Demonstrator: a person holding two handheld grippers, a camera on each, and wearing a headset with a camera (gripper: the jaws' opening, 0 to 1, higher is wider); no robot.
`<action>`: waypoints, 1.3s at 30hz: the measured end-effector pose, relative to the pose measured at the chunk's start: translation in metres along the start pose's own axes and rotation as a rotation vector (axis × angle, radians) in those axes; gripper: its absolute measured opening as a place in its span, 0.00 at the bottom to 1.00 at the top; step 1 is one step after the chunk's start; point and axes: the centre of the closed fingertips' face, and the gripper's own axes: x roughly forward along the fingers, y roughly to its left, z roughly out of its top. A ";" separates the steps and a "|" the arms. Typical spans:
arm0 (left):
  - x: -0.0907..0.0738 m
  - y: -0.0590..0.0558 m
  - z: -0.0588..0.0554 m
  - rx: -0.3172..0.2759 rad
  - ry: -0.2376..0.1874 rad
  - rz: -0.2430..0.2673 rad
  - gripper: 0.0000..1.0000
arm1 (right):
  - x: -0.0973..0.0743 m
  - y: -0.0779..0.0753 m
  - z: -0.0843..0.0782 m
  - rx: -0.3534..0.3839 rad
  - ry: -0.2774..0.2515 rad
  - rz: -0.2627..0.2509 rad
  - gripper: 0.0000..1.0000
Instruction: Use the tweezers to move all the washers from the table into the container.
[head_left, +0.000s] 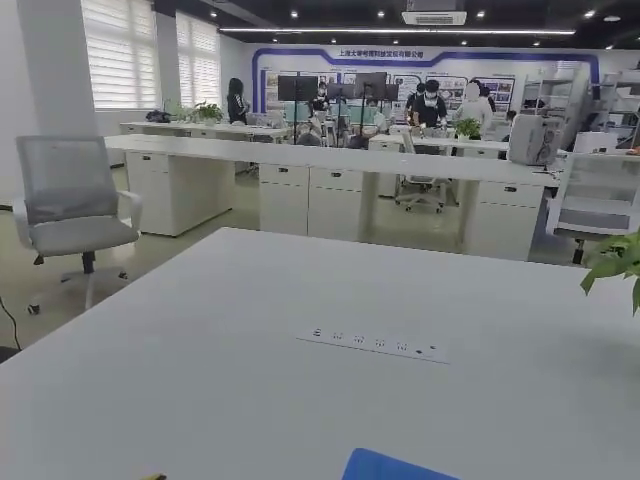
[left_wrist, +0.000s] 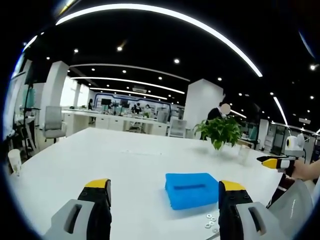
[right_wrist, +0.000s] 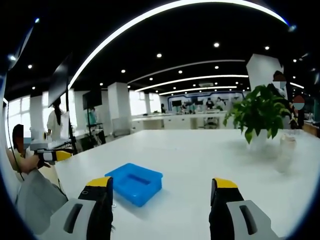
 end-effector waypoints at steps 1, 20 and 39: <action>0.000 0.000 0.000 0.001 0.001 -0.001 0.90 | 0.000 0.000 0.000 -0.001 0.001 -0.001 0.79; 0.002 -0.001 -0.017 0.005 0.096 -0.023 0.89 | -0.003 -0.007 -0.011 -0.067 0.108 -0.071 0.83; 0.003 -0.052 -0.057 0.101 0.454 -0.344 0.21 | 0.030 0.045 -0.039 -0.206 0.343 0.198 0.39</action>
